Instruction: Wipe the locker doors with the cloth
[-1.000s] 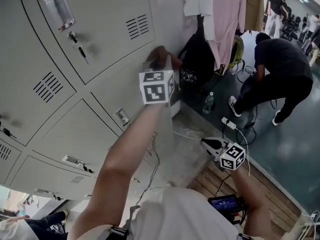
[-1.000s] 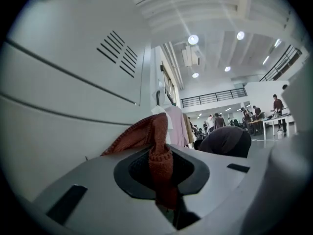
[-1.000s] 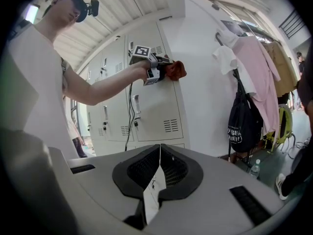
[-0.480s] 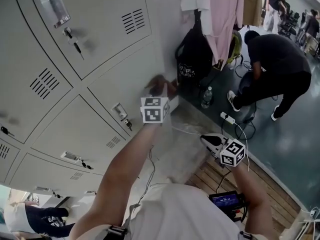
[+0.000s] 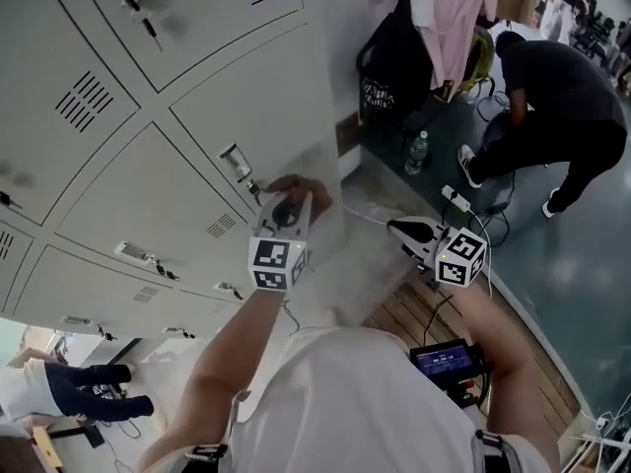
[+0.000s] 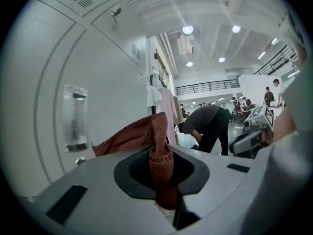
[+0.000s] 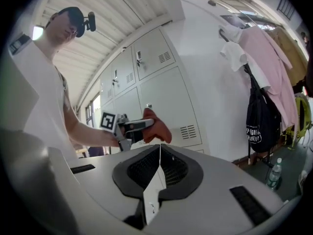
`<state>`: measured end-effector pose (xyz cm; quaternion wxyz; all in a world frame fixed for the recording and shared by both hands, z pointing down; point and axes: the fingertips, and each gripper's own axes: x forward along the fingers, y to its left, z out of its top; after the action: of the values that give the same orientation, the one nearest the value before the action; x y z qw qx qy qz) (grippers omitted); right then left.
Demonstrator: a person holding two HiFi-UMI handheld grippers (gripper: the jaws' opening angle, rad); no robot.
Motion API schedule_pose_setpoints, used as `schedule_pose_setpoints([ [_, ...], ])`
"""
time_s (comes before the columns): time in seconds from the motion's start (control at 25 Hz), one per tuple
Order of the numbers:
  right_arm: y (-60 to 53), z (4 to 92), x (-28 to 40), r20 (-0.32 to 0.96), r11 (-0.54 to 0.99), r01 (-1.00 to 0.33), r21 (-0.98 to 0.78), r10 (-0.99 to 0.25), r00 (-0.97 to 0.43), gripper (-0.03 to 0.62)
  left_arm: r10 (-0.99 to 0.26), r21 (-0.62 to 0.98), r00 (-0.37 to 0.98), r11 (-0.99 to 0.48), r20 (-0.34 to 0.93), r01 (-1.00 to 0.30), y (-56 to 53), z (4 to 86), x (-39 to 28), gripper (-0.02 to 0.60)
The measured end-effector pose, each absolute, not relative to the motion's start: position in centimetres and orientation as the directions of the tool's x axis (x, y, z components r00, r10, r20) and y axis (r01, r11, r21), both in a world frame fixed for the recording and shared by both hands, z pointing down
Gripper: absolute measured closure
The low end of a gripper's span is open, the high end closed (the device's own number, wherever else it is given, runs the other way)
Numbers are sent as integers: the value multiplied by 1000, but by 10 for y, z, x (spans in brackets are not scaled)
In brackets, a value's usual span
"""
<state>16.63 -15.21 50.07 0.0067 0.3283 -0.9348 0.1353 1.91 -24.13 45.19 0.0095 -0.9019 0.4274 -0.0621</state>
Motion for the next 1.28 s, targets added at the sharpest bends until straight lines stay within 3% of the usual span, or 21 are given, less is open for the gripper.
schedule_pose_setpoints([
  [0.2, -143, 505, 152, 83, 777, -560, -288, -562, -823, 577, -822, -30, 563, -567, 91, -823, -176, 471, -20, 540],
  [0.6, -125, 503, 125, 73, 829, -492, -265, -491, -868, 577, -883, 36, 428, -429, 195, -902, -115, 522, -80, 540],
  [1.28, -121, 504, 140, 42, 815, -507, -281, -517, -855, 577, -857, 63, 470, -468, 212, -881, -115, 523, -57, 540],
])
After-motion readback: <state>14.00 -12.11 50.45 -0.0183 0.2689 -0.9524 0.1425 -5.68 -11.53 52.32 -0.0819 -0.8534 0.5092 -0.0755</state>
